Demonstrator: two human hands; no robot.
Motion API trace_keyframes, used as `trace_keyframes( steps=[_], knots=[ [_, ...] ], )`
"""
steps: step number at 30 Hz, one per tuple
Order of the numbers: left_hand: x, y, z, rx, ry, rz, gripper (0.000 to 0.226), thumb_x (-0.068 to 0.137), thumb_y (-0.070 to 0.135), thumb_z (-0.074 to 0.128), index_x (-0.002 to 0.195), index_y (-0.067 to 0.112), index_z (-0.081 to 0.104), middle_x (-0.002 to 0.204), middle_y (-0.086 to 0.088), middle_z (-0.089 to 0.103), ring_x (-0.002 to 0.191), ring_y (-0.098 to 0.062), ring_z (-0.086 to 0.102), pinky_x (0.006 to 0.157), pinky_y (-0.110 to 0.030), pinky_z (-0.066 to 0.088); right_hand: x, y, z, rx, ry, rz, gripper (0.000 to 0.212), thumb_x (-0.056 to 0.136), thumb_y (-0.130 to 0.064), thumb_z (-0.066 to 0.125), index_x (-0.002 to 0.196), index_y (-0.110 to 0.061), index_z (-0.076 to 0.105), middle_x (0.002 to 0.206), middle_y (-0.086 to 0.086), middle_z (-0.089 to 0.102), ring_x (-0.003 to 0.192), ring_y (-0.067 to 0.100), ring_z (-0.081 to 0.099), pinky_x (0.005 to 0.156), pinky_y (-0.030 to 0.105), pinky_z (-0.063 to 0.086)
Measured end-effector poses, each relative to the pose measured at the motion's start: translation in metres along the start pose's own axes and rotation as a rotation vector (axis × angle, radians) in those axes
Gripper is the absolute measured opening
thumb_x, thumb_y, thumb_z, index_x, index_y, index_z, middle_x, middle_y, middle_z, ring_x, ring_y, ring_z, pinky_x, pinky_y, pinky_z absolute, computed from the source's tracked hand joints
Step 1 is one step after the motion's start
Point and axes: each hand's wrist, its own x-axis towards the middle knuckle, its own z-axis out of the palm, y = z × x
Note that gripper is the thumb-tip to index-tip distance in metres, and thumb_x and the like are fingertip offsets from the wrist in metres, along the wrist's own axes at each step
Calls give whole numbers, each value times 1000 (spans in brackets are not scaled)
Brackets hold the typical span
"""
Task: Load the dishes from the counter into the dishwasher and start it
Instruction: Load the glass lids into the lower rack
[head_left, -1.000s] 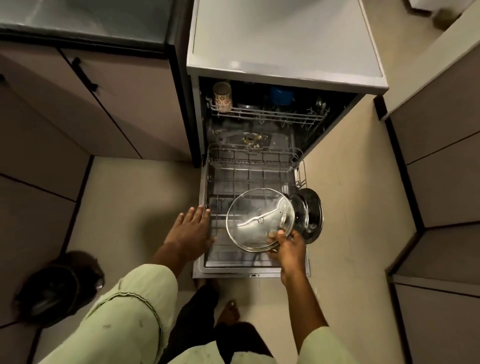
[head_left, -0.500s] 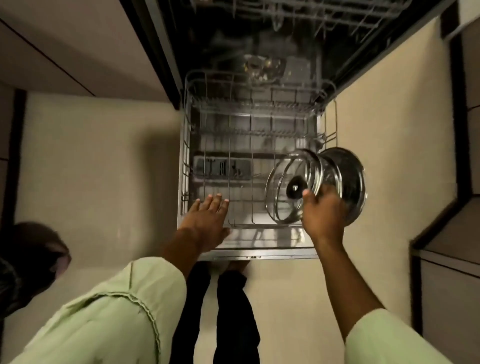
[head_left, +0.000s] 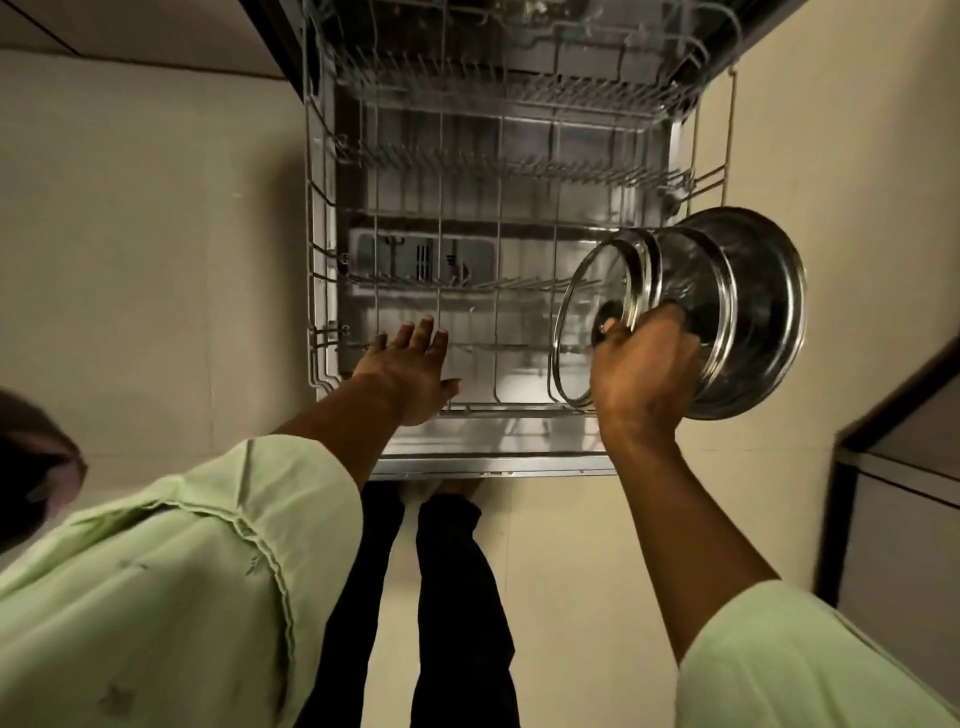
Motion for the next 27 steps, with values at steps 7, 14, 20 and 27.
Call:
trace_keyframes(
  steps=[7,14,20,27],
  knots=[
    [16,6,12,-2,-40,12,78,102,59,26,158,16,-7,164,-8,-18,152,-27,-8,123,-47,1,9,-7,10,39,92,-45,28,93,-26,65,109,-3,63,105,18,70,97,34,68,81,42,57],
    [23,6,22,-34,-67,12,82,100,61,28,158,16,-7,165,-8,-14,153,-27,-8,123,-49,0,9,-3,12,39,109,-77,30,91,-26,69,108,-2,64,103,17,70,96,33,68,78,37,54],
    [25,3,23,-23,-83,4,80,101,61,27,158,17,-8,164,-8,-17,152,-26,-9,123,-49,0,2,4,13,86,116,-95,29,91,-25,68,108,-3,62,103,15,70,95,32,68,81,37,54],
    [30,6,18,5,-77,33,80,101,59,28,158,14,-6,165,-10,-13,153,-28,-5,124,-45,3,5,0,14,60,107,-96,27,92,-25,68,108,-4,63,103,15,70,97,31,68,79,34,52]
  ],
)
